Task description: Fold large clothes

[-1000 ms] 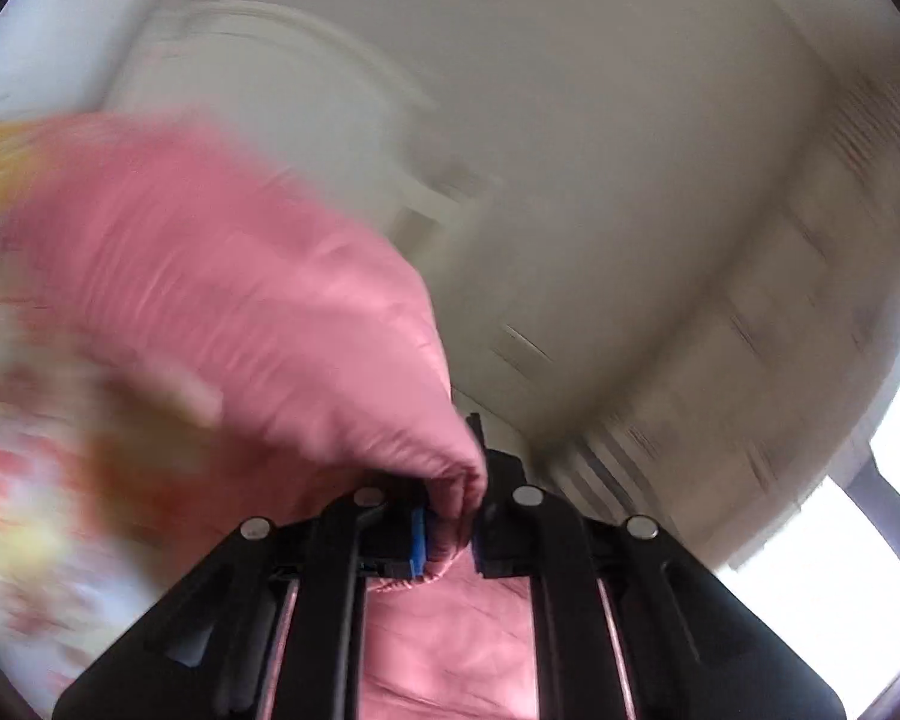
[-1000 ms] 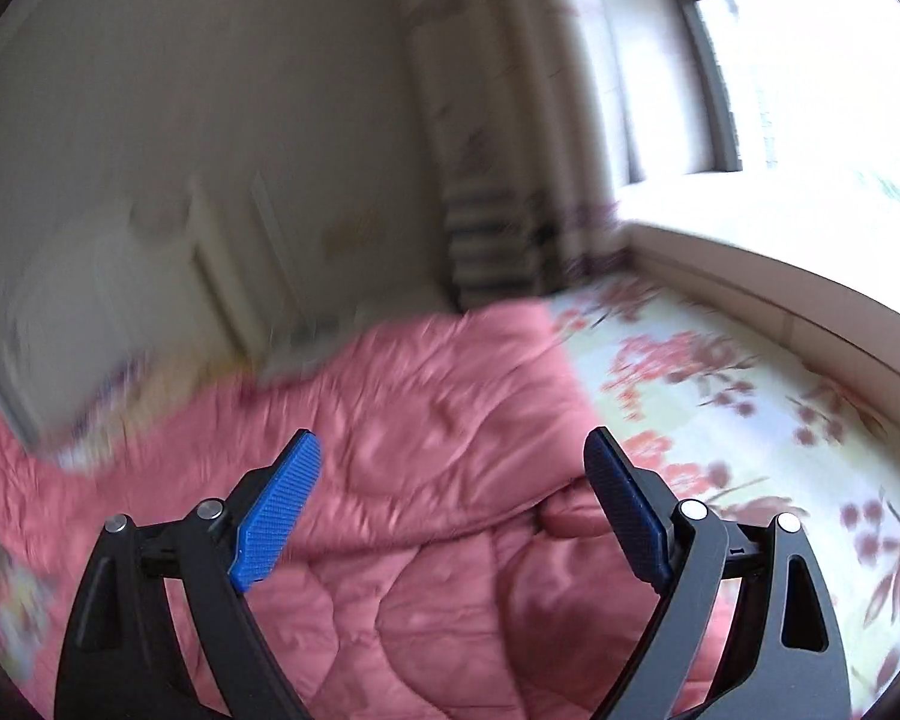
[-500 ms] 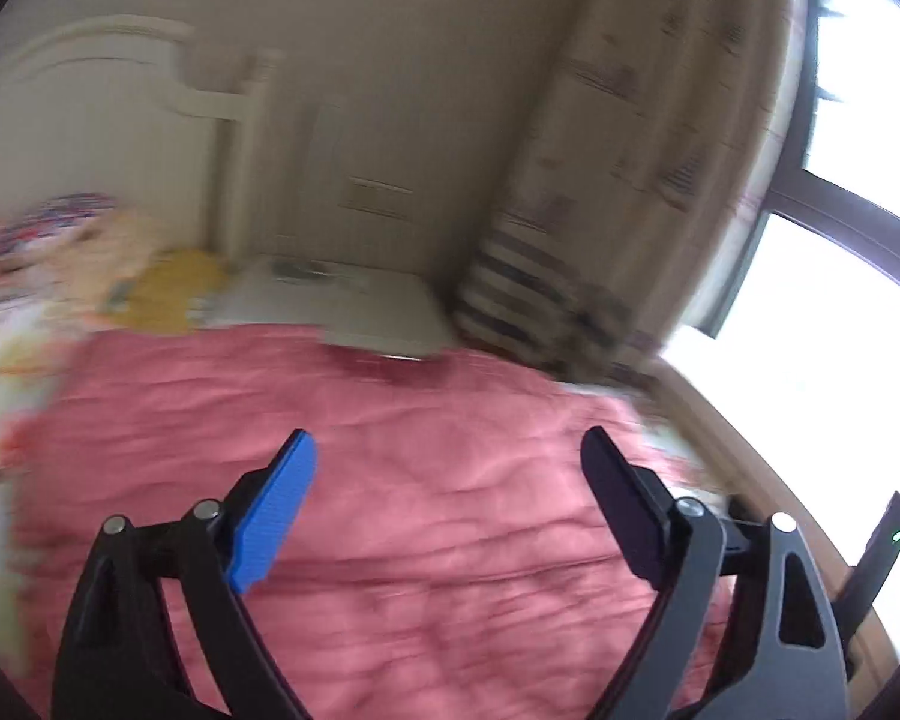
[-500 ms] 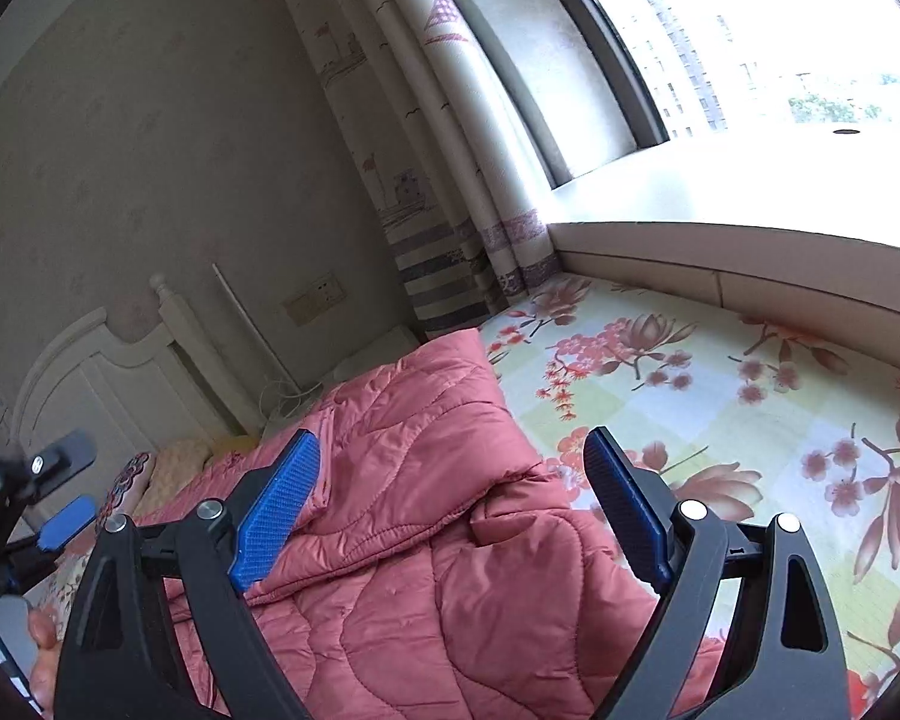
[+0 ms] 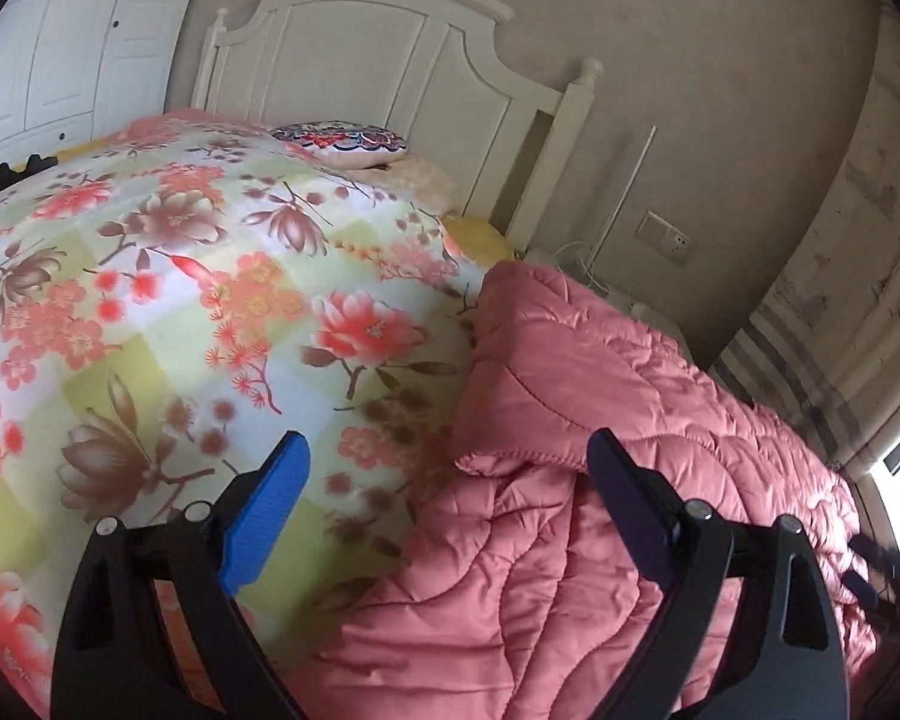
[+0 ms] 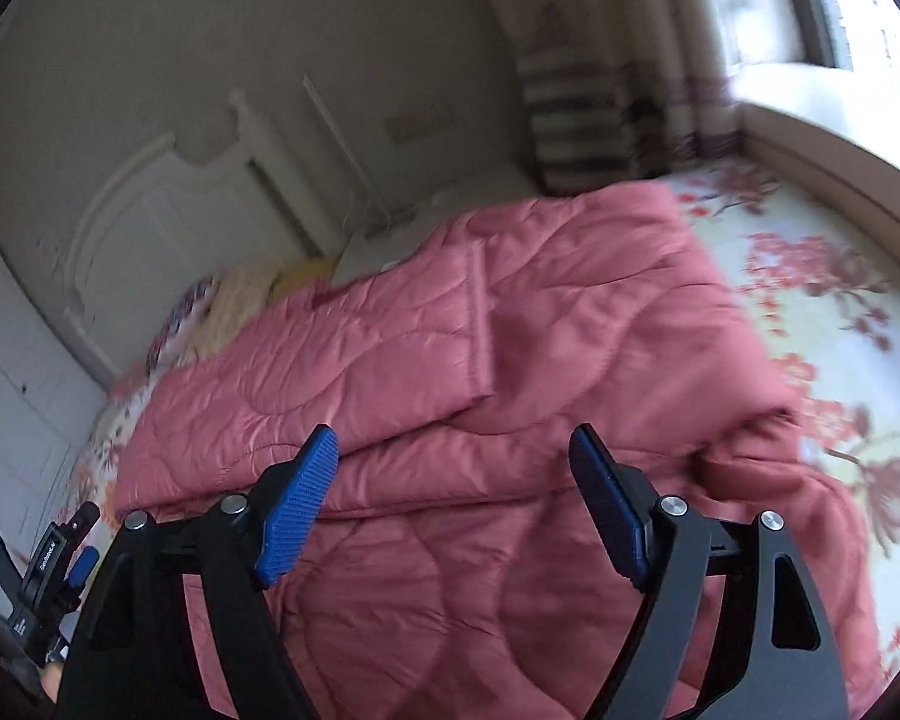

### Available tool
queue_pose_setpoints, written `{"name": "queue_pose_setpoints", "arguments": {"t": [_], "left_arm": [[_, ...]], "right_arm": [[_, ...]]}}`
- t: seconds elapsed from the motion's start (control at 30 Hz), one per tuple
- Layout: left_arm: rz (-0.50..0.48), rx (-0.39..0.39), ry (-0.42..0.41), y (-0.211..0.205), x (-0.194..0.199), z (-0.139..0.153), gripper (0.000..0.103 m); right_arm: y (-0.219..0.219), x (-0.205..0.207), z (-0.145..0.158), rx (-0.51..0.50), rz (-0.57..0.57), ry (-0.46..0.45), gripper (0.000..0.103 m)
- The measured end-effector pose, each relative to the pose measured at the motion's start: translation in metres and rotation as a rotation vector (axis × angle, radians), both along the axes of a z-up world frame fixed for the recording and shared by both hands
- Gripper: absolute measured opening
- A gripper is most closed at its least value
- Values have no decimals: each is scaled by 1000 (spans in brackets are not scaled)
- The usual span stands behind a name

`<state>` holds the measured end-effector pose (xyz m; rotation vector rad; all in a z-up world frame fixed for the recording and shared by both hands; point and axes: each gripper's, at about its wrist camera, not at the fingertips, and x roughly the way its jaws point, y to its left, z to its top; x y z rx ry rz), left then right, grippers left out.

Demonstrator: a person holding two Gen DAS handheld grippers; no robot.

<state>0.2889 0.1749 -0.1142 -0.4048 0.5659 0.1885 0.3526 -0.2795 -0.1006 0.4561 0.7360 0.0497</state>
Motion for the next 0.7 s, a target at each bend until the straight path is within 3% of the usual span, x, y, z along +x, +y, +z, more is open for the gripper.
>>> {"name": "queue_pose_setpoints", "arguments": {"t": [0.07,0.13,0.2,0.3,0.37,0.43,0.53,0.63,0.7], "left_arm": [[-23,-2,11,-2,3,1,93],[-23,-6,15,-5,0,-4,94],[-19,-23,27,-2,1,-8,95],[-9,-45,39,2,2,-12,95],[-9,-51,45,3,4,-14,95],[-12,-46,56,2,5,-15,95],[-13,-45,68,1,5,-16,95],[-3,-46,68,2,4,-16,96],[-5,-41,76,1,5,-16,96]], "right_arm": [[3,21,-6,57,23,36,78],[2,35,-14,126,23,73,67],[2,42,-18,162,26,71,27],[5,30,-4,134,-3,-11,12],[5,16,11,86,-39,-75,12],[0,9,16,56,-87,-80,12],[-3,25,-8,35,-59,59,13],[-1,25,-18,10,-46,92,27],[0,15,-4,-29,-110,48,59]]}}
